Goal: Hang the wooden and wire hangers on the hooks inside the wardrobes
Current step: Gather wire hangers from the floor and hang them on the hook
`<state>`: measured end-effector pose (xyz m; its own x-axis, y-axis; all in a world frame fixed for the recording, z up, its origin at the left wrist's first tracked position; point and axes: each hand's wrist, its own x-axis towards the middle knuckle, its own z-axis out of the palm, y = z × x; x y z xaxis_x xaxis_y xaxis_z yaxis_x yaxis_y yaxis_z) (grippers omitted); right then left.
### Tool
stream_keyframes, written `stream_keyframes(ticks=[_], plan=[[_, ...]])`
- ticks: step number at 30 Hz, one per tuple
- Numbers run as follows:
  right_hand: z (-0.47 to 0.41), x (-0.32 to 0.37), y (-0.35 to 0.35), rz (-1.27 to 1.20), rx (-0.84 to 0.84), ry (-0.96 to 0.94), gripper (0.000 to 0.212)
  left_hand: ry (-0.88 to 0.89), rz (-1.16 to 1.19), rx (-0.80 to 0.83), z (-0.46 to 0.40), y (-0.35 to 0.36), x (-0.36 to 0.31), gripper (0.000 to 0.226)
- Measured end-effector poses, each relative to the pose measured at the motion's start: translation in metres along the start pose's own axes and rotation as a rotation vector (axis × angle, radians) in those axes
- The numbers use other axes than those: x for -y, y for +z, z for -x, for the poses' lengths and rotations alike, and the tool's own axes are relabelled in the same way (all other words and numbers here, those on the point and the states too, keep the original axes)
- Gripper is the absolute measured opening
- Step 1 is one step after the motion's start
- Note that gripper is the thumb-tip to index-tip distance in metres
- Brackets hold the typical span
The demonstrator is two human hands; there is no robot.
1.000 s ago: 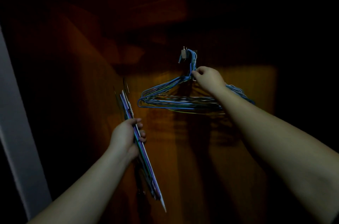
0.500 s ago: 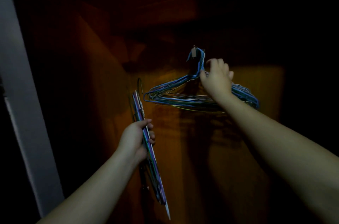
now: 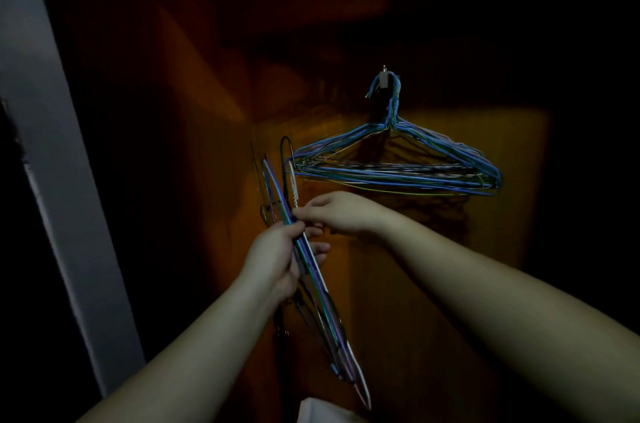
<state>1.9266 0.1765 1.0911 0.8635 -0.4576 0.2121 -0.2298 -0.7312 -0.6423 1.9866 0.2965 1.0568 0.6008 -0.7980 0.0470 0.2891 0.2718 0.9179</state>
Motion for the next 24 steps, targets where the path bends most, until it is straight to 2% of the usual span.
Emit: stream_keyframes(ticks=[5, 8, 16, 20, 24], plan=[[0.001, -0.002, 0.005, -0.028, -0.084, -0.058, 0.023, -0.018, -0.033, 0.013, 0.001, -0.002, 0.002, 0.014], [0.003, -0.007, 0.008, -0.142, -0.089, -0.108, 0.005, -0.032, -0.018, 0.029, 0.002, -0.002, 0.005, 0.015], [0.005, -0.018, 0.01, -0.169, -0.105, -0.158, 0.018, -0.065, 0.032, 0.075, 0.006, -0.002, 0.007, 0.014], [0.006, -0.02, 0.008, -0.203, -0.078, -0.201, 0.007, -0.054, 0.041, 0.077, 0.007, -0.003, 0.008, 0.015], [0.01, -0.021, 0.007, -0.215, -0.04, -0.23, 0.007, -0.043, 0.067, 0.053, 0.015, 0.003, 0.007, 0.015]])
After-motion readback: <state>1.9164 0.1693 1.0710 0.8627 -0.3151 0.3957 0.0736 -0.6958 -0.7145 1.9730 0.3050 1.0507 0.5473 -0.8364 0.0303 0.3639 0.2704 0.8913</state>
